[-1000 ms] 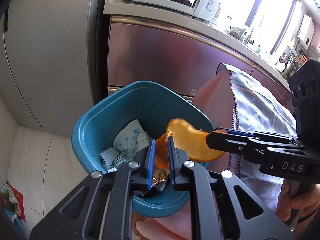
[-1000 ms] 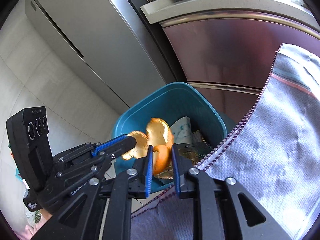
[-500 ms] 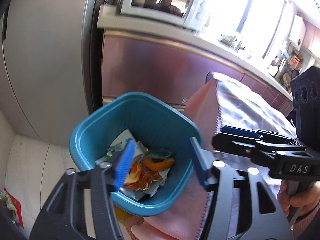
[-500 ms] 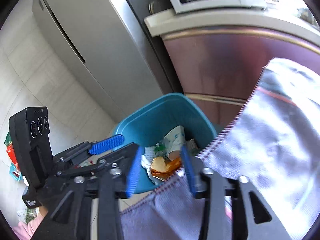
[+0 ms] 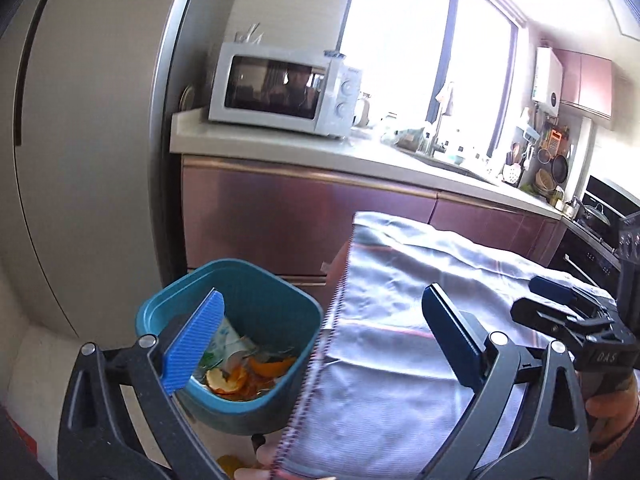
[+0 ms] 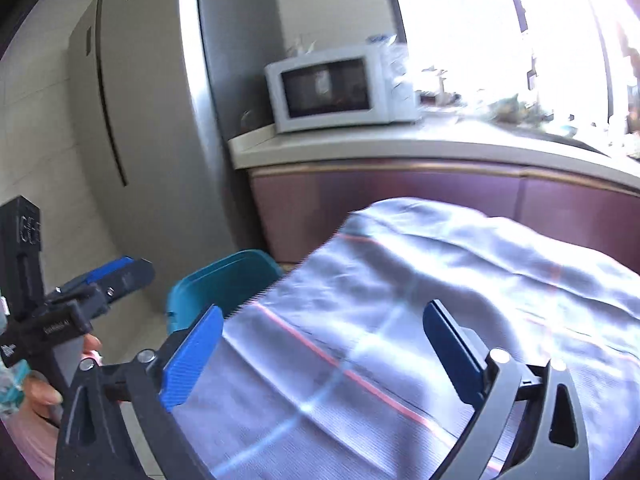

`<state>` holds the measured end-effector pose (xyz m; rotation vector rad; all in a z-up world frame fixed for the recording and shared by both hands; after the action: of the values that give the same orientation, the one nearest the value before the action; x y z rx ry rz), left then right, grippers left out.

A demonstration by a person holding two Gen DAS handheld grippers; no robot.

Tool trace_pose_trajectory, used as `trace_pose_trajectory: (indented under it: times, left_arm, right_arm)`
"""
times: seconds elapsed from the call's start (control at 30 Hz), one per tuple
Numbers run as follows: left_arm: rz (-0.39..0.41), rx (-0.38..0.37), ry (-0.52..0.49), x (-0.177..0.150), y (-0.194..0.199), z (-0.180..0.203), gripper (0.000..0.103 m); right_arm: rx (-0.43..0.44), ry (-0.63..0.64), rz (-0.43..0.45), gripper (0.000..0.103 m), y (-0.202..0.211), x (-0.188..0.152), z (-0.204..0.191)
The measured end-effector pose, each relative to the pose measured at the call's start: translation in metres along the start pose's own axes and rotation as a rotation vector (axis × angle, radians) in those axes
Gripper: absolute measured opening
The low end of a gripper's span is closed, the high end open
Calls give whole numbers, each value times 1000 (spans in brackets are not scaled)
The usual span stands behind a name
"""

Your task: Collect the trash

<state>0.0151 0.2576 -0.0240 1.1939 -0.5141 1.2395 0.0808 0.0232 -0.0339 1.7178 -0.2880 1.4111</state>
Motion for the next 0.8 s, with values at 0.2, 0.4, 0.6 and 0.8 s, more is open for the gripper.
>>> trace_pose_trajectory:
  times: [0.2,0.4,0.6,0.8]
  left_arm:
    - [86,-44,-64,-9,20,58,97]
    - [168,-83,-126,-25,41,110,97]
    - [160,-95,-153,-43,35,134,97]
    - [180,-96,-194,-53,34,147,97]
  right_arm:
    - [-208,-17,72,97,53,-28,37]
    - [-355,10,140,97,97,-47,61]
    - [-406,-10,159,97,114,-59,69]
    - [-450,-41,187,97,127,-60,78]
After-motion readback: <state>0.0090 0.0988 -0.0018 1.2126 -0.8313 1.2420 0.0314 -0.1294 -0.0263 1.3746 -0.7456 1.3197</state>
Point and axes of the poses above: each gripper's, at about its wrist camera, not at the fingertips, and y roughly against the way its jaws point, z to its right, x to its top, the point moved 7 cm from there along -y, roughly the way its jaws point, and after that the axes turned 11 degrees about y, right-handed, at the moved point
